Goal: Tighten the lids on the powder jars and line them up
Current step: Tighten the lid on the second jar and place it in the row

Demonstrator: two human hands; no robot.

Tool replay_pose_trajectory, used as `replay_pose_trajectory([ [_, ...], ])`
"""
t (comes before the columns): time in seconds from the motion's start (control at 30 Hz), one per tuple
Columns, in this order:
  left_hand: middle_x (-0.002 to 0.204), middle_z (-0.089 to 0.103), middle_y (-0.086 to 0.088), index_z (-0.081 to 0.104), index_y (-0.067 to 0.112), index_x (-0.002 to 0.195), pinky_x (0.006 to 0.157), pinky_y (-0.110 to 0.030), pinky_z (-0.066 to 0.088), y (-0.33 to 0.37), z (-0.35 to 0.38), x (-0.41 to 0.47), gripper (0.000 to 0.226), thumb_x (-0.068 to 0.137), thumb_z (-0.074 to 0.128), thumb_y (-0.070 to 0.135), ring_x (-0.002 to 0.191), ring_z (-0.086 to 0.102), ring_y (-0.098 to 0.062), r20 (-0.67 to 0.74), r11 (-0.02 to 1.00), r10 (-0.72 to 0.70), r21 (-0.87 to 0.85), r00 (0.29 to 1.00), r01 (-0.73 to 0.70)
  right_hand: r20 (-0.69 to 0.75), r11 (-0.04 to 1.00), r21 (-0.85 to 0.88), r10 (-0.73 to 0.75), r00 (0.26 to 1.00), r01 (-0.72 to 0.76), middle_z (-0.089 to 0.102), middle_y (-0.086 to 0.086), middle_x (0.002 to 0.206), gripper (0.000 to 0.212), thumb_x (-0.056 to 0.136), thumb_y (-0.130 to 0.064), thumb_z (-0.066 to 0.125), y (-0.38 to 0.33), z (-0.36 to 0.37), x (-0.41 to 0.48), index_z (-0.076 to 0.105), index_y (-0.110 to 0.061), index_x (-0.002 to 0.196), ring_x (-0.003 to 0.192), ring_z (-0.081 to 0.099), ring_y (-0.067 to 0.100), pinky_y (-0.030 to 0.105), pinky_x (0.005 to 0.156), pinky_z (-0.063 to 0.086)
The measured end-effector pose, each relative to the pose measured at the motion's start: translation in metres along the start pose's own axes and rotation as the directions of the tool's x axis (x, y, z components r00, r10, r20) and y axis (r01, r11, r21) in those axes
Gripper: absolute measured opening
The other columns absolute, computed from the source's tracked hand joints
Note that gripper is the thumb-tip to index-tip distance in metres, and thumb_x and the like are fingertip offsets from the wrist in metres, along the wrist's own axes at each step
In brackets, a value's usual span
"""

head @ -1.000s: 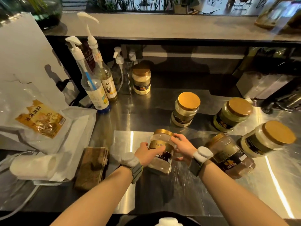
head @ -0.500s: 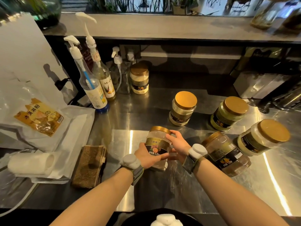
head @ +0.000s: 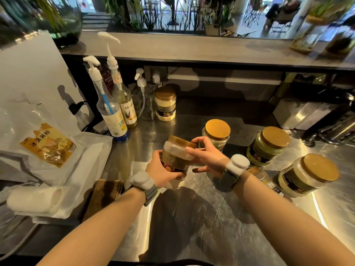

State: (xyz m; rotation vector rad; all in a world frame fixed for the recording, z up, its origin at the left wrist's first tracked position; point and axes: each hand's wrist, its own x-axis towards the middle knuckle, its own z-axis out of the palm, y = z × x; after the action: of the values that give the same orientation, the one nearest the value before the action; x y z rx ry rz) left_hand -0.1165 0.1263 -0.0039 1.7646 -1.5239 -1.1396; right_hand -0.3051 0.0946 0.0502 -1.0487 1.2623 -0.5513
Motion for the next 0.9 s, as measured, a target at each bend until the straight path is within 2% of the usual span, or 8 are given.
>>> replay_pose_trajectory([
  [0.13, 0.115, 0.047, 0.012, 0.028, 0.027, 0.132, 0.096, -0.031, 0.046, 0.000, -0.011, 0.002, 0.097, 0.056, 0.089, 0.034, 0.106, 0.051, -0.011, 0.027, 0.997, 0.060, 0.047, 0.998, -0.061, 0.053, 0.968, -0.250, -0.001, 0.999, 0.014, 0.049, 0.006, 0.136, 0.062, 0.082, -0.039, 0.069, -0.027, -0.021, -0.001, 0.036, -0.027, 0.134, 0.122, 0.051, 0.028, 0.055, 0.097, 0.048],
  [0.2, 0.115, 0.046, 0.014, 0.027, 0.029, 0.131, 0.096, -0.032, 0.047, -0.001, -0.015, 0.003, 0.097, 0.056, 0.088, 0.035, 0.108, 0.051, -0.011, 0.047, 0.993, 0.077, 0.086, 0.996, -0.081, 0.096, 0.908, -0.409, -0.056, 0.994, 0.091, 0.041, 0.004, 0.144, 0.070, 0.079, -0.034, 0.072, -0.038, -0.030, -0.001, 0.035, -0.029, 0.138, 0.127, 0.047, 0.027, 0.048, 0.098, 0.049],
  [0.3, 0.115, 0.048, 0.013, 0.028, 0.033, 0.127, 0.094, -0.032, 0.050, -0.001, -0.019, 0.004, 0.096, 0.053, 0.089, 0.037, 0.108, 0.053, -0.012, 0.063, 0.988, 0.099, 0.109, 0.993, -0.106, 0.230, 0.786, -0.576, -0.110, 0.967, 0.226, 0.027, 0.003, 0.154, 0.085, 0.076, -0.020, 0.077, -0.053, -0.034, -0.003, 0.027, -0.036, 0.143, 0.137, 0.038, 0.028, 0.040, 0.104, 0.041],
  [0.43, 0.114, 0.050, 0.013, 0.031, 0.035, 0.124, 0.090, -0.029, 0.053, 0.003, -0.020, 0.002, 0.093, 0.052, 0.090, 0.033, 0.104, 0.054, -0.011, 0.078, 0.985, 0.137, 0.098, 0.988, -0.144, 0.340, 0.647, -0.697, -0.080, 0.937, 0.308, 0.019, -0.009, 0.156, 0.097, 0.076, -0.008, 0.077, -0.064, -0.028, -0.004, 0.019, -0.041, 0.146, 0.144, 0.024, 0.025, 0.039, 0.107, 0.035],
  [0.6, 0.111, 0.051, 0.015, 0.031, 0.035, 0.123, 0.083, -0.022, 0.052, 0.008, -0.021, 0.001, 0.092, 0.052, 0.090, 0.030, 0.102, 0.056, -0.010, 0.087, 0.981, 0.174, 0.077, 0.981, -0.180, 0.379, 0.598, -0.734, -0.032, 0.925, 0.321, 0.031, -0.008, 0.150, 0.090, 0.078, -0.006, 0.074, -0.069, -0.024, 0.002, 0.024, -0.046, 0.142, 0.140, 0.032, 0.021, 0.041, 0.104, 0.039],
  [0.73, 0.110, 0.049, 0.017, 0.030, 0.037, 0.124, 0.088, -0.026, 0.053, 0.010, -0.023, 0.003, 0.093, 0.052, 0.090, 0.031, 0.102, 0.055, -0.010, 0.097, 0.975, 0.182, 0.112, 0.979, -0.192, 0.323, 0.606, -0.750, -0.013, 0.946, 0.264, 0.041, -0.005, 0.143, 0.080, 0.080, -0.025, 0.074, -0.068, -0.025, 0.007, 0.026, -0.042, 0.142, 0.130, 0.044, 0.021, 0.041, 0.101, 0.043],
  [0.83, 0.112, 0.051, 0.016, 0.031, 0.037, 0.124, 0.090, -0.029, 0.054, 0.009, -0.022, 0.002, 0.093, 0.052, 0.090, 0.032, 0.104, 0.056, -0.011, 0.105, 0.972, 0.190, 0.123, 0.976, -0.203, 0.266, 0.608, -0.769, 0.025, 0.964, 0.197, 0.047, -0.004, 0.138, 0.070, 0.082, -0.044, 0.067, -0.068, -0.028, 0.009, 0.030, -0.037, 0.142, 0.126, 0.049, 0.021, 0.036, 0.097, 0.046],
  [0.9, 0.112, 0.051, 0.015, 0.031, 0.036, 0.126, 0.091, -0.030, 0.054, 0.009, -0.021, 0.002, 0.093, 0.053, 0.090, 0.031, 0.104, 0.056, -0.011, 0.098, 0.972, 0.193, 0.120, 0.976, -0.204, 0.230, 0.600, -0.783, 0.036, 0.973, 0.163, 0.048, -0.002, 0.138, 0.067, 0.083, -0.050, 0.062, -0.068, -0.031, 0.010, 0.031, -0.035, 0.141, 0.126, 0.050, 0.022, 0.038, 0.099, 0.045],
])
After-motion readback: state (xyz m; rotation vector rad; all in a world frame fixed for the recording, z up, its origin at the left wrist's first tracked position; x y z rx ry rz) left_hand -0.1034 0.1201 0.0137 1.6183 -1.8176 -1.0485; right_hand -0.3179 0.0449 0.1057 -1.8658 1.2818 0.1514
